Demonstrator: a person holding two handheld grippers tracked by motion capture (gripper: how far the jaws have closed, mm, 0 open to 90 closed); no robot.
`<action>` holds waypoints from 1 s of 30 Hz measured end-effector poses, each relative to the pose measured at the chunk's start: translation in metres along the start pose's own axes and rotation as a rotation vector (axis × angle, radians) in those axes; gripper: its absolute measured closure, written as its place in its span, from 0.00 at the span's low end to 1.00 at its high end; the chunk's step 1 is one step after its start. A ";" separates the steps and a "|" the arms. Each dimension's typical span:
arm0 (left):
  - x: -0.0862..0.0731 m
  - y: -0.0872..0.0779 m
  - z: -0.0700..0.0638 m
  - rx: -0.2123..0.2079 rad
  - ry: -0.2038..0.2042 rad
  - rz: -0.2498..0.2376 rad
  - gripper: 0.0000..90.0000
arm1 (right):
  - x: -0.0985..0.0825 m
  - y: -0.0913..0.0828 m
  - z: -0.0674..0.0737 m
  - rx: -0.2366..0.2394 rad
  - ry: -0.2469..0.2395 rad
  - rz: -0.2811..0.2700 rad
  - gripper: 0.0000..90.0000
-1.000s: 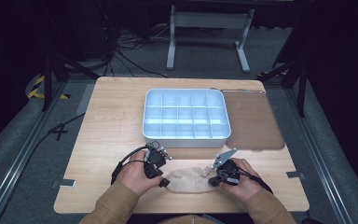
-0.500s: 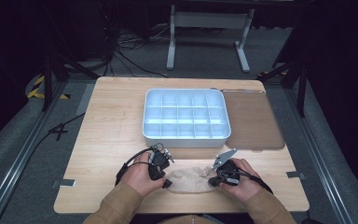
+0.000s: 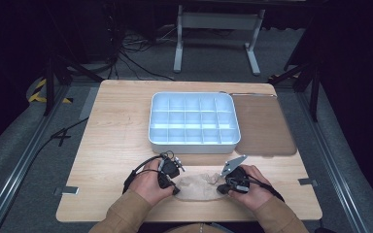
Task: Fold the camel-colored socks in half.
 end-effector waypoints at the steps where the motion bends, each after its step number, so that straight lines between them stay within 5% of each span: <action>1: 0.000 0.000 0.000 0.003 -0.005 0.000 0.93 | 0.000 0.000 0.000 -0.001 -0.003 0.001 1.00; 15: -0.008 -0.016 0.002 0.026 -0.018 -0.018 0.94 | 0.004 -0.007 0.009 -0.025 -0.047 -0.040 1.00; 30: -0.016 -0.027 0.006 0.025 -0.037 0.007 0.94 | 0.000 0.001 0.000 -0.023 -0.001 -0.031 1.00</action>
Point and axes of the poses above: each handheld gripper's, and its own axes: y roughly forward along the jaws, x roughly out of its top, z roughly to its left, the point moved 2 cm from there along y, roughly forward along the jaws, and after that the axes turned 12 degrees about z, right-handed, at the moved point
